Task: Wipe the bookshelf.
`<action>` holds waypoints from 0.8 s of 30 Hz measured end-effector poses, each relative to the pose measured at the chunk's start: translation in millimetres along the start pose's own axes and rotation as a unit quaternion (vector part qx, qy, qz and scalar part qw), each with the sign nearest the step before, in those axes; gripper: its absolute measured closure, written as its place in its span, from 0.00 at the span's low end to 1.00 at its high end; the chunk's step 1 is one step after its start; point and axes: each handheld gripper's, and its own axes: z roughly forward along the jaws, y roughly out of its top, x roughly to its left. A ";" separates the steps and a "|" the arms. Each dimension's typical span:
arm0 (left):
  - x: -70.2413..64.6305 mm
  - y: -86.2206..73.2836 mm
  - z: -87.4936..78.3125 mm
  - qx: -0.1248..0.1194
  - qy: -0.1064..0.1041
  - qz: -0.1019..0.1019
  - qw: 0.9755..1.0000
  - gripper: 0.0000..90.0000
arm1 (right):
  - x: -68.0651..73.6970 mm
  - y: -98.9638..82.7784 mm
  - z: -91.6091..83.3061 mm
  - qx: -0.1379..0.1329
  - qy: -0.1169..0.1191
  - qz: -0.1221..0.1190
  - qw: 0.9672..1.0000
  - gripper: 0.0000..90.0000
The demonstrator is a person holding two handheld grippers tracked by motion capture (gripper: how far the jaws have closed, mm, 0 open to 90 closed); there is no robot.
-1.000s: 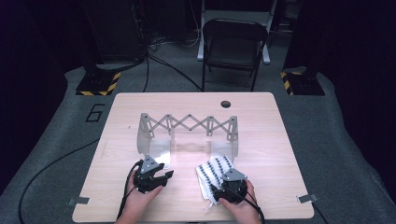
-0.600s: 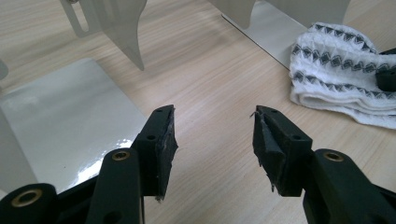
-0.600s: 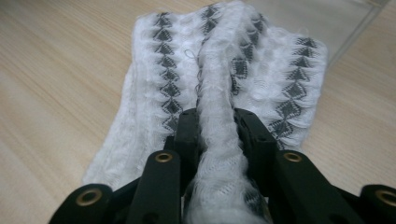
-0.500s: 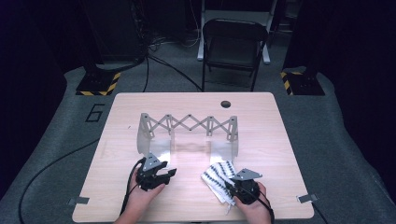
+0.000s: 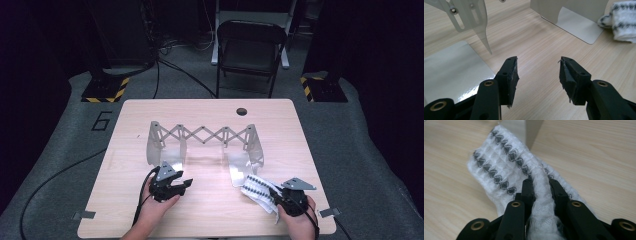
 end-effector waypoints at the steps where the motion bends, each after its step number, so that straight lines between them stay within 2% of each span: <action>1: 0.2 0.5 0.2 0.000 0.000 0.003 1.000 0.54 | -4.9 -0.6 -2.8 -0.002 -0.004 0.006 1.000 0.85; 7: 0.0 0.9 0.9 -0.001 0.000 0.000 1.000 0.54 | -26.4 -2.8 -17.3 -0.023 -0.039 0.044 0.998 0.85; 10: 0.4 0.8 -0.1 -0.004 0.004 0.002 1.000 0.54 | -34.4 -2.7 -21.4 -0.037 -0.056 0.049 0.997 0.85; 11: 1.2 1.1 -1.3 0.001 -0.001 0.003 1.000 0.54 | -36.3 -2.7 -22.1 -0.044 -0.063 0.050 0.996 0.85; 15: 1.4 0.2 -1.7 -0.003 0.003 -0.004 1.000 0.54 | -41.9 -3.5 -23.4 -0.052 -0.087 0.051 0.994 0.84; 16: 1.9 0.3 -2.2 -0.001 0.001 -0.003 1.000 0.54 | -44.0 -4.5 -22.3 -0.051 -0.091 0.052 0.993 0.84; 21: 2.3 0.3 -2.2 -0.004 0.005 -0.001 1.000 0.54 | -50.6 -11.6 -7.7 0.009 -0.087 0.062 0.994 0.80; 24: 2.7 0.5 -3.4 -0.001 0.001 -0.004 1.000 0.54 | -52.2 -14.0 -3.5 0.017 -0.082 0.074 0.994 0.75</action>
